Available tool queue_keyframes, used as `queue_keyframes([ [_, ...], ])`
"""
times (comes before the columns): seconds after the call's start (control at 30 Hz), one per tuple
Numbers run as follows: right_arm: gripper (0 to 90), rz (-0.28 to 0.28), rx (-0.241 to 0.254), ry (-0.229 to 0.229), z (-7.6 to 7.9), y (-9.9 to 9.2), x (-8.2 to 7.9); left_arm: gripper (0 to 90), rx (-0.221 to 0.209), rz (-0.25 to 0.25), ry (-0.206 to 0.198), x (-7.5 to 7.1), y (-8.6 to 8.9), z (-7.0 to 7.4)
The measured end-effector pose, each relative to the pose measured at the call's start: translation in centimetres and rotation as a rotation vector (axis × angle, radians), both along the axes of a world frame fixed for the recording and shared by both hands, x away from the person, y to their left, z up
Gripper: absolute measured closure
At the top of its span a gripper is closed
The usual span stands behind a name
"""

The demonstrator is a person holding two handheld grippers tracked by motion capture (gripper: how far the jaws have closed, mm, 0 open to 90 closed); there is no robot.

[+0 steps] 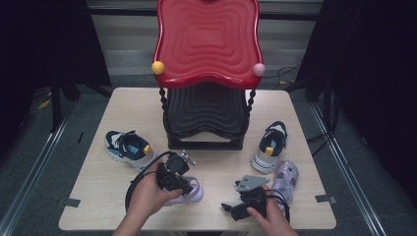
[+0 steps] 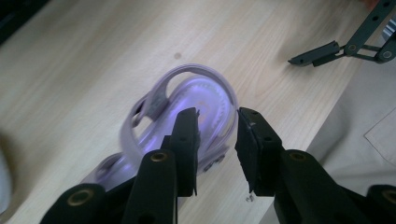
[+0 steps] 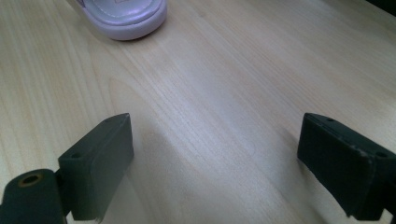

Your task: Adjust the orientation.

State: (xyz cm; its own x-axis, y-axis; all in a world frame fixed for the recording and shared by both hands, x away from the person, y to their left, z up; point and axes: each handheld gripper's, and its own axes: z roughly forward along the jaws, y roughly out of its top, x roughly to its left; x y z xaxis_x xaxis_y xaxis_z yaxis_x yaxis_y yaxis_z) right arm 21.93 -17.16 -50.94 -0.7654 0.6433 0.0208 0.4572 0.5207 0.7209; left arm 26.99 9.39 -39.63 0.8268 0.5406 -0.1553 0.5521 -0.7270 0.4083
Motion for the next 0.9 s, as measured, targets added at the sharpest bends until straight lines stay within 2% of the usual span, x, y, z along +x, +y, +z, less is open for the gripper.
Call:
queue_keyframes([
  [0.1, 10.0, -0.002, 0.002, 0.0, 0.0, 0.0, 0.0, 63.2, -0.02, 0.049, -0.023, 0.2, 1.3, 0.8],
  [0.2, 10.0, -0.003, 0.002, 0.004, 0.0, 0.0, 0.0, 60.3, -0.011, 0.105, -0.033, 0.4, 2.3, 0.9],
  [0.4, 10.0, -0.001, 0.001, 0.004, 0.0, 0.0, 0.0, 54.3, -0.023, 0.171, 0.022, 1.1, 2.9, -0.4],
  [0.5, 10.0, -0.001, 0.001, 0.004, 0.0, 0.0, 0.0, 52.5, -0.049, 0.173, 0.046, 1.6, 2.7, -1.1],
  [0.53, 10.0, -0.001, 0.001, 0.004, 0.0, 0.0, 0.0, 52.0, -0.053, 0.183, 0.042, 1.7, 2.6, -1.2],
  [0.6, 10.0, -0.001, 0.001, 0.004, 0.0, 0.0, 0.0, 51.2, -0.027, 0.191, 0.039, 1.9, 2.4, -1.5],
  [0.77, 10.0, -0.001, 0.001, 0.004, 0.0, 0.0, 0.0, 55.7, -0.042, 0.185, 0.091, 2.4, 2.3, -2.3],
  [0.8, 10.0, -0.001, 0.001, 0.004, 0.0, 0.0, 0.0, 59.8, -0.03, 0.175, 0.093, 2.4, 2.3, -2.3],
  [0.9, 10.0, -0.002, 0.001, 0.005, 0.0, 0.0, 0.0, 61.9, -0.007, 0.161, 0.088, 2.3, 2.0, -2.1],
])
